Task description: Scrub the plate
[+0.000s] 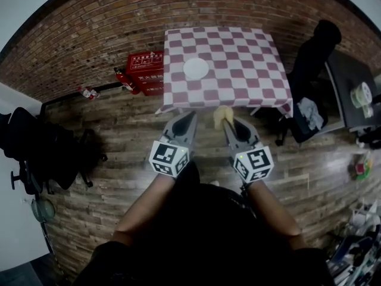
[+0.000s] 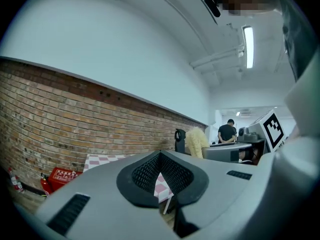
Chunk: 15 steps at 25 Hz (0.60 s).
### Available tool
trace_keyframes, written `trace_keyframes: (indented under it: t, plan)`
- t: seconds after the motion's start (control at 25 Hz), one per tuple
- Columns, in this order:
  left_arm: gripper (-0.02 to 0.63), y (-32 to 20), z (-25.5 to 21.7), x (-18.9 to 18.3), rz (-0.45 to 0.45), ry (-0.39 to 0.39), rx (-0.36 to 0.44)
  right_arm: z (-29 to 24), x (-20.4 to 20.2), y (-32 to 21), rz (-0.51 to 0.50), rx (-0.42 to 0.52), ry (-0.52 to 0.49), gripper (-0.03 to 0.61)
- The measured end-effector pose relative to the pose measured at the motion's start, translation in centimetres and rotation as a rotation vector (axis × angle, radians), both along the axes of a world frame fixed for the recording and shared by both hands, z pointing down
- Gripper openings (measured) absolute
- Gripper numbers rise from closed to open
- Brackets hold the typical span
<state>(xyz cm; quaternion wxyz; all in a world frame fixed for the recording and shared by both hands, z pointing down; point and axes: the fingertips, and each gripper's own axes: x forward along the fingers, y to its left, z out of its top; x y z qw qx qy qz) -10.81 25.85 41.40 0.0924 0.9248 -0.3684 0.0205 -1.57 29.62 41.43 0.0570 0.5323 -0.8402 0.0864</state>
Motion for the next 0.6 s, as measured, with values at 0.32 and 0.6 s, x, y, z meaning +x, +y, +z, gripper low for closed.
trace_keyframes:
  t: [0.32, 0.6]
  plan:
    - [0.006, -11.5, 1.2, -0.8, 0.065, 0.003, -0.011, 1.1, -1.0, -10.7, 0.062, -0.03, 0.005, 0.054]
    - [0.006, -19.9, 1.1, -2.8, 0.12, 0.015, -0.028, 0.5, -4.0, -19.0, 0.096, -0.048, 0.022, 0.054]
